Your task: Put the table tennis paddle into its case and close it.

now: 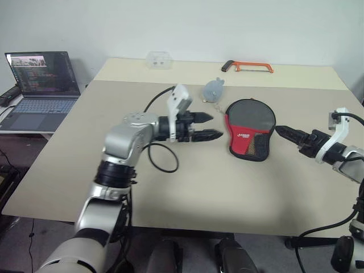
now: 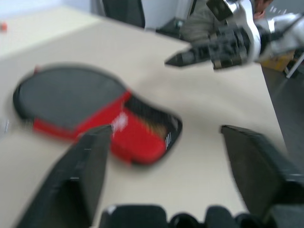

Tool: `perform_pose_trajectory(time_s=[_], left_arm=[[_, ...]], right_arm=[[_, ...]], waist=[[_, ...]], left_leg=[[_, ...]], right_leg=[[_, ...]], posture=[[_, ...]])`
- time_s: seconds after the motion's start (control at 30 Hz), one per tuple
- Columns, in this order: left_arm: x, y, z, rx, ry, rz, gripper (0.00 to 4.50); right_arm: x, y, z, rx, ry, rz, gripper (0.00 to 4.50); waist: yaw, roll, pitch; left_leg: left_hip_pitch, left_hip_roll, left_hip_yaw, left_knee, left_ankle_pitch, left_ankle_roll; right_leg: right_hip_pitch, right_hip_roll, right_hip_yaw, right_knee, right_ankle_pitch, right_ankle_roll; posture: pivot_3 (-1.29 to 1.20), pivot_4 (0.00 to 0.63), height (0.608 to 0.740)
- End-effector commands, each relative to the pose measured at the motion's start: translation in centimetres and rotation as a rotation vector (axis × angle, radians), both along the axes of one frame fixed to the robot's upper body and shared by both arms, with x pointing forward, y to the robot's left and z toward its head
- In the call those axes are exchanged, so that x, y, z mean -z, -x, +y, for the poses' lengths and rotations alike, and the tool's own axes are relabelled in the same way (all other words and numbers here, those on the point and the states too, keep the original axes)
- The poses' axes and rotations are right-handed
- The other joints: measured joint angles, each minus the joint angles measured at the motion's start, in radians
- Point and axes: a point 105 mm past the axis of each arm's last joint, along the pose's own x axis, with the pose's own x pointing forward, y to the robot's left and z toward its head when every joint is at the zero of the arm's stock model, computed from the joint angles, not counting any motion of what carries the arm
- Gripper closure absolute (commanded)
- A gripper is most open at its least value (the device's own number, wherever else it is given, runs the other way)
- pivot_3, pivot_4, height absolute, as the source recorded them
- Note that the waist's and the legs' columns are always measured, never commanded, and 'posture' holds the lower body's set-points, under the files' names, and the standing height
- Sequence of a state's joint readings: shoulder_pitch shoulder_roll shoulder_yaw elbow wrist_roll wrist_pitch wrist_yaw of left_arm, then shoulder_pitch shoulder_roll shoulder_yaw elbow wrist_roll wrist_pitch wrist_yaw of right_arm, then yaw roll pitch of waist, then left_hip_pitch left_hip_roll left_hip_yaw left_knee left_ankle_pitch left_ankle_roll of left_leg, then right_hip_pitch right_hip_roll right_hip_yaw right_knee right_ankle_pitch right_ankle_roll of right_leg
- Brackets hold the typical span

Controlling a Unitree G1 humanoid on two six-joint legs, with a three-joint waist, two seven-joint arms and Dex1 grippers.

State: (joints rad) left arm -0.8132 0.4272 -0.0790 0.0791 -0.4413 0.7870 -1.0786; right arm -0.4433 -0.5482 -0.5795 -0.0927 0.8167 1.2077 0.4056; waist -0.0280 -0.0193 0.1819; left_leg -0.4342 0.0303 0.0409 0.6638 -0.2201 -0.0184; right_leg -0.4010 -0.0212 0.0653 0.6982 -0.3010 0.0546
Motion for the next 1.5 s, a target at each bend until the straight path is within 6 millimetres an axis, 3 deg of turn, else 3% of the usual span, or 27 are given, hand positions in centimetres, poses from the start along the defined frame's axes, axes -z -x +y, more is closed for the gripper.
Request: perform_pose_trajectory(time_s=[0.03, 0.17, 0.27, 0.4, 0.6, 0.9, 1.5], left_arm=[[-2.8, 0.2, 1.5, -0.019, 0.064, -0.056, 0.03], [-2.4, -0.5, 2.8, -0.097, 0.021, -0.096, 0.03], [-1.8, -1.6, 3.6, -0.188, -0.005, -0.118, 0.03], [-1.0, -0.9, 4.0, -0.171, -0.029, -0.12, 0.03], [-0.6, -1.5, 4.6, -0.234, -0.036, -0.117, 0.03], [-0.5, -1.2, 4.6, -0.239, -0.038, -0.117, 0.03], [0.0, -0.8, 4.3, -0.253, -0.064, -0.123, 0.03]], right_arm=[[0.5, 0.4, -0.3, 0.03, -0.05, 0.001, 0.0], [2.5, 0.7, -0.2, 0.052, -0.047, 0.064, 0.0], [3.8, 1.3, -1.3, 0.1, -0.05, 0.118, 0.0], [4.6, 2.0, -1.8, 0.109, -0.099, 0.155, 0.0], [5.4, 2.0, -0.3, 0.058, -0.188, 0.155, 0.0], [5.9, 0.7, 4.5, -0.065, -0.264, 0.165, 0.0], [6.4, -1.9, 6.4, -0.059, -0.31, 0.161, 0.0]], waist=[[0.001, 0.0, 0.0], [0.0, 0.0, 0.0], [-0.001, 0.0, 0.0], [-0.003, 0.0, 0.0], [-0.006, 0.0, 0.0], [-0.009, 0.0, 0.0], [-0.02, 0.0, 0.0]], left_leg=[[0.0, 0.0, -0.001, 0.0, 0.0, 0.0], [0.0, -0.001, -0.002, -0.001, 0.0, 0.0], [0.0, 0.0, -0.002, -0.001, 0.0, 0.0], [0.0, -0.001, -0.002, -0.001, 0.0, 0.0], [0.001, -0.001, -0.002, -0.001, 0.0, 0.0], [0.001, 0.0, -0.002, -0.001, 0.0, 0.0], [0.001, 0.0, -0.002, -0.001, 0.0, 0.0]], right_leg=[[0.001, 0.0, -0.001, -0.001, 0.0, 0.0], [0.002, 0.0, -0.002, -0.001, 0.0, 0.0], [0.002, 0.0, -0.002, -0.001, 0.0, 0.0], [0.002, 0.0, -0.002, -0.001, 0.0, 0.0], [0.002, 0.001, -0.002, -0.001, 0.0, 0.0], [0.002, 0.001, -0.002, -0.001, 0.0, 0.0], [0.002, 0.001, -0.002, -0.001, 0.0, 0.0]], posture=[[0.0, 0.15, 0.74], [0.0, 0.15, 0.74], [0.0, 0.15, 0.74], [0.0, 0.15, 0.74], [0.0, 0.15, 0.74], [0.0, 0.15, 0.74], [0.0, 0.15, 0.74]])
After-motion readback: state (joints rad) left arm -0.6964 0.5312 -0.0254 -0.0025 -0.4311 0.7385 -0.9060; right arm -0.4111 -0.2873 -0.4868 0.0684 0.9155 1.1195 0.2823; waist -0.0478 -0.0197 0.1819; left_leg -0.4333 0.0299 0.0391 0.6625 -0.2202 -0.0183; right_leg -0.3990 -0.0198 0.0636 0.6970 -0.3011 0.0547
